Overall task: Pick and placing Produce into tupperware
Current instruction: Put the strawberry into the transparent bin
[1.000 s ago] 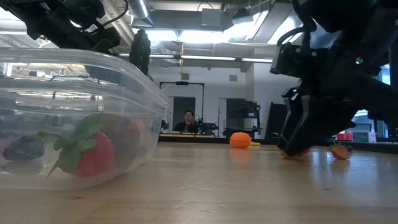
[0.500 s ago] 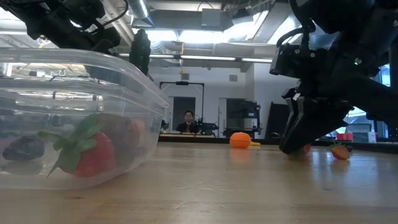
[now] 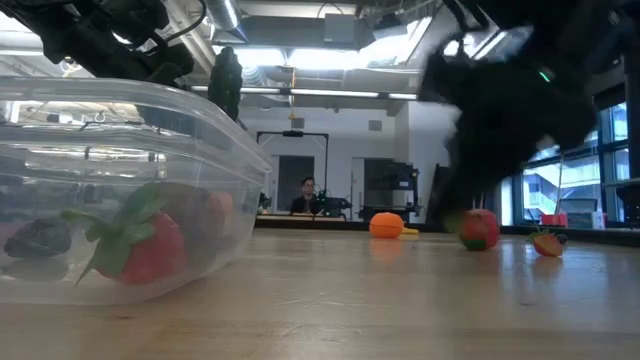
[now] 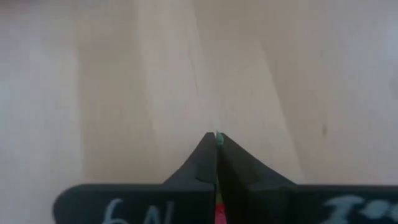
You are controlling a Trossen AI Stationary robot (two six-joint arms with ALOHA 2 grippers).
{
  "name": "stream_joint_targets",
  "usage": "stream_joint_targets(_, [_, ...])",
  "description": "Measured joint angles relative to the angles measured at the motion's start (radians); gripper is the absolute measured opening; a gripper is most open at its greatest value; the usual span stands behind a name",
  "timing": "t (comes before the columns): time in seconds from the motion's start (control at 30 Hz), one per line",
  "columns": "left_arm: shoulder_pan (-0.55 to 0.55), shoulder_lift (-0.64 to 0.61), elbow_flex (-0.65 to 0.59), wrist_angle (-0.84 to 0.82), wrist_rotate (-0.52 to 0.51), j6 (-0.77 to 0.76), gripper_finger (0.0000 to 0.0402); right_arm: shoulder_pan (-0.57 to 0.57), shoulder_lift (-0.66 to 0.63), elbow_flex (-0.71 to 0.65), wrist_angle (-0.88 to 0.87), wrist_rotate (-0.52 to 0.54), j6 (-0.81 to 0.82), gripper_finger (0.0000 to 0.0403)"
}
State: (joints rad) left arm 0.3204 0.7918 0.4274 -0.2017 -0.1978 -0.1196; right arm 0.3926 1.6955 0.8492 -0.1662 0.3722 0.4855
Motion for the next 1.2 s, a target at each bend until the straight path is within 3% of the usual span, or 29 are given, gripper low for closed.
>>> stream_joint_targets(0.17, [0.0, 0.0, 0.0, 0.0, 0.0, 0.0, 0.0176, -0.045, -0.006, 0.184, -0.017, -0.006, -0.112, 0.0003])
stream_joint_targets(0.37, [0.0, 0.0, 0.0, 0.0, 0.0, 0.0, 0.0176, -0.092, 0.008, 0.444, 0.077, -0.105, -0.285, 0.0002])
stream_joint_targets(0.6, [0.0, 0.0, 0.0, 0.001, 0.0, 0.0, 0.0176, -0.12, 0.139, 0.635, 0.225, -0.155, -0.412, 0.0002])
stream_joint_targets(0.8, [0.0, 0.0, 0.001, 0.0, 0.0, 0.0, 0.0176, -0.114, 0.332, 0.724, 0.264, -0.295, -0.417, 0.0002])
stream_joint_targets(1.2, [0.0, 0.0, 0.001, 0.0, 0.0, 0.0, 0.0176, -0.109, 0.515, 0.741, 0.273, -0.333, -0.377, 0.0003])
